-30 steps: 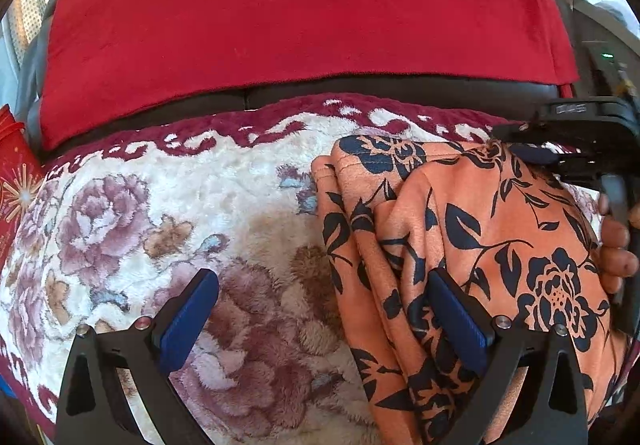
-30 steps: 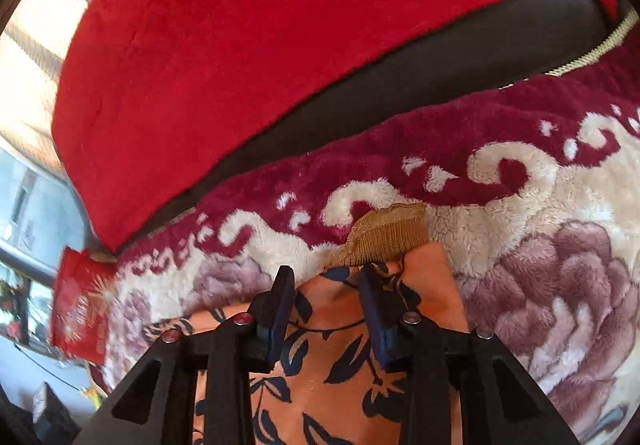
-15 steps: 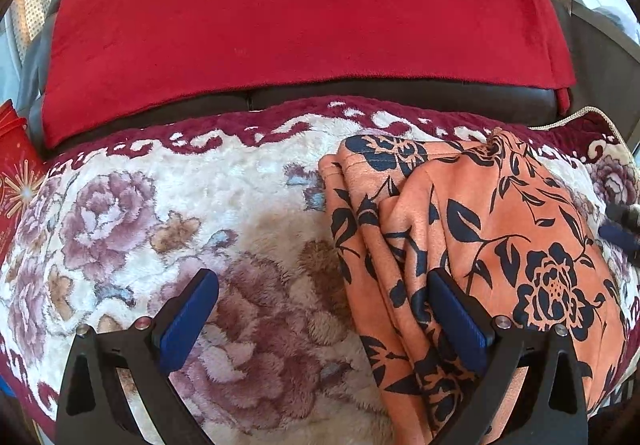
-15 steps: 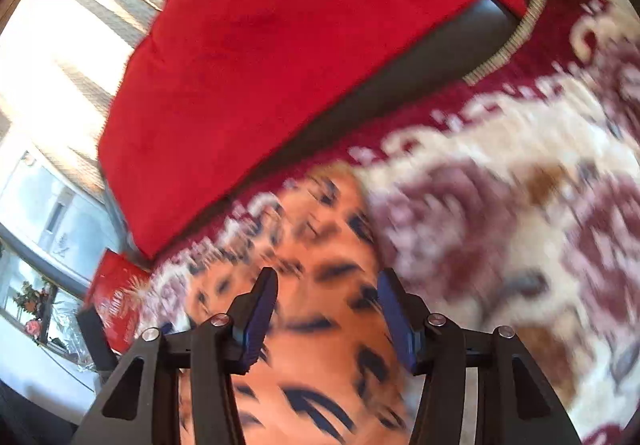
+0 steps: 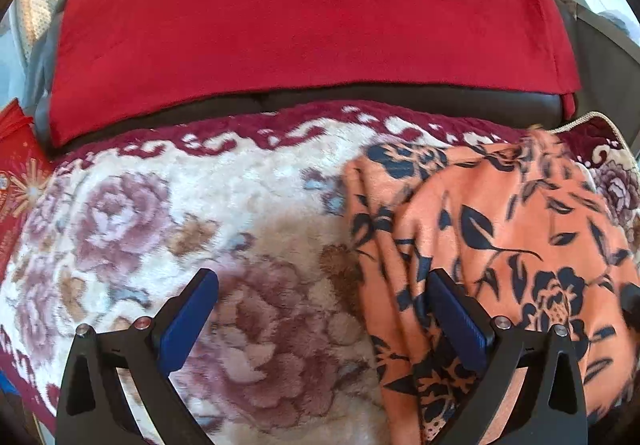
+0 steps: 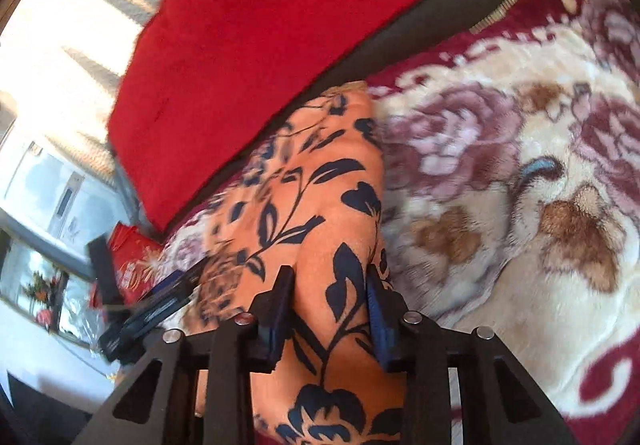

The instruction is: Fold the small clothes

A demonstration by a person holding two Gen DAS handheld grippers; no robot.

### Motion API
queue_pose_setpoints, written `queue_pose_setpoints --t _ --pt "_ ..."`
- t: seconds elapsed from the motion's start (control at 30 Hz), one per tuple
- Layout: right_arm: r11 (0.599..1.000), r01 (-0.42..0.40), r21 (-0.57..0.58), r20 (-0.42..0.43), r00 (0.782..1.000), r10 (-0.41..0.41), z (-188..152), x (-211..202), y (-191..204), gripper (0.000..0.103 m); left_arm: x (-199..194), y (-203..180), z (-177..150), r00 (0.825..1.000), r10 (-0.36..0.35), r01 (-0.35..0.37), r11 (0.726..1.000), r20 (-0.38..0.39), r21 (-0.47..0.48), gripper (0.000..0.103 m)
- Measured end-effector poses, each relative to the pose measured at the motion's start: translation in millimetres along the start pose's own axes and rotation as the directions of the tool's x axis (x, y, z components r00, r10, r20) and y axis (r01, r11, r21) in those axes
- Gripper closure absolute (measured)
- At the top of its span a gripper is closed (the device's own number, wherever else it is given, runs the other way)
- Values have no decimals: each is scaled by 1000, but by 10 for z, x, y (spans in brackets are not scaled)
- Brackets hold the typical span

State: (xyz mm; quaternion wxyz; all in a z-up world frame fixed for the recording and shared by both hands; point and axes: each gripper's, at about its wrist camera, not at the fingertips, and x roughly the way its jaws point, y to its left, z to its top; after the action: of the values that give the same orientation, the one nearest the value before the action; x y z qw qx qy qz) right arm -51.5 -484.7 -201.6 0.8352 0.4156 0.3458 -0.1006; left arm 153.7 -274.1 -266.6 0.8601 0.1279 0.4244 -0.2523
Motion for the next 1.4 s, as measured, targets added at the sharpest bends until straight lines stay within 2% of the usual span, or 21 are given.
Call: queue_pose_setpoints --t 0.07,0.23,0.3,0.33,0.37,0.43,0.53,0.6,0.67,0.83,0.87,0.9,0.97,1.0,1.07,1.13,1.23,1.33,1.4 --pt "1000 -10 7 22 1000 10 -64 -69 52 67 -22 9 1 1000 8 -8 1000 13 5 0" --pt "979 1 204 27 1000 -7 -155 66 -372 67 -62 -41 -5 999 9 -10 1000 33 26 0" --pt "968 -40 246 50 998 28 -162 68 -456 64 -154 -53 -17 998 27 -30 999 65 42 0" --pt "969 -37 246 55 998 24 -161 54 -453 55 -197 -50 -26 996 34 -38 998 78 47 0" --pt "972 -8 234 54 999 -5 -157 27 -422 44 -252 -40 -35 995 36 -41 998 93 48 0" --pt "980 17 197 75 997 -32 -158 -53 -351 44 -413 -10 -57 990 16 -22 999 138 37 0" --pt "997 24 77 183 982 -38 -217 -303 -140 44 -666 -2 -112 979 -31 24 999 203 39 0" --pt "999 36 -24 235 971 -30 -301 -467 40 44 -801 -69 -191 973 -39 24 997 227 67 0" --pt "994 48 -101 251 968 -22 -402 -567 205 45 -870 -141 -268 972 -47 25 995 229 100 0" --pt "990 -6 -140 191 981 33 -602 -562 335 51 -931 -283 -574 980 -36 2 985 195 171 0" --pt "991 -2 -136 165 986 24 -629 -472 328 51 -900 -301 -612 981 -13 -24 982 191 188 0" --pt "992 7 -129 139 990 11 -637 -395 302 52 -808 -349 -651 983 50 -90 971 177 221 0" --pt "996 31 -88 48 999 -27 -678 -152 174 51 -591 -388 -679 982 137 -167 950 128 264 0" --pt "997 21 -77 50 999 -17 -660 -128 142 51 -485 -358 -676 985 143 -163 952 92 260 0" --pt "998 -12 -58 55 998 16 -608 -178 138 52 -419 -203 -622 997 69 -75 983 39 168 0" --pt "998 -35 -54 78 996 39 -528 -255 167 52 -369 -113 -599 1000 21 -22 994 6 109 0" --pt "997 -41 -65 116 992 48 -439 -285 260 52 -349 -141 -605 999 28 -29 994 16 109 0" --pt "998 30 -61 106 994 -23 -357 -143 318 52 -366 -187 -624 998 54 -59 990 44 131 0" --pt "991 108 -76 33 994 -106 -388 105 300 52 -376 -194 -632 997 60 -66 988 53 136 0"
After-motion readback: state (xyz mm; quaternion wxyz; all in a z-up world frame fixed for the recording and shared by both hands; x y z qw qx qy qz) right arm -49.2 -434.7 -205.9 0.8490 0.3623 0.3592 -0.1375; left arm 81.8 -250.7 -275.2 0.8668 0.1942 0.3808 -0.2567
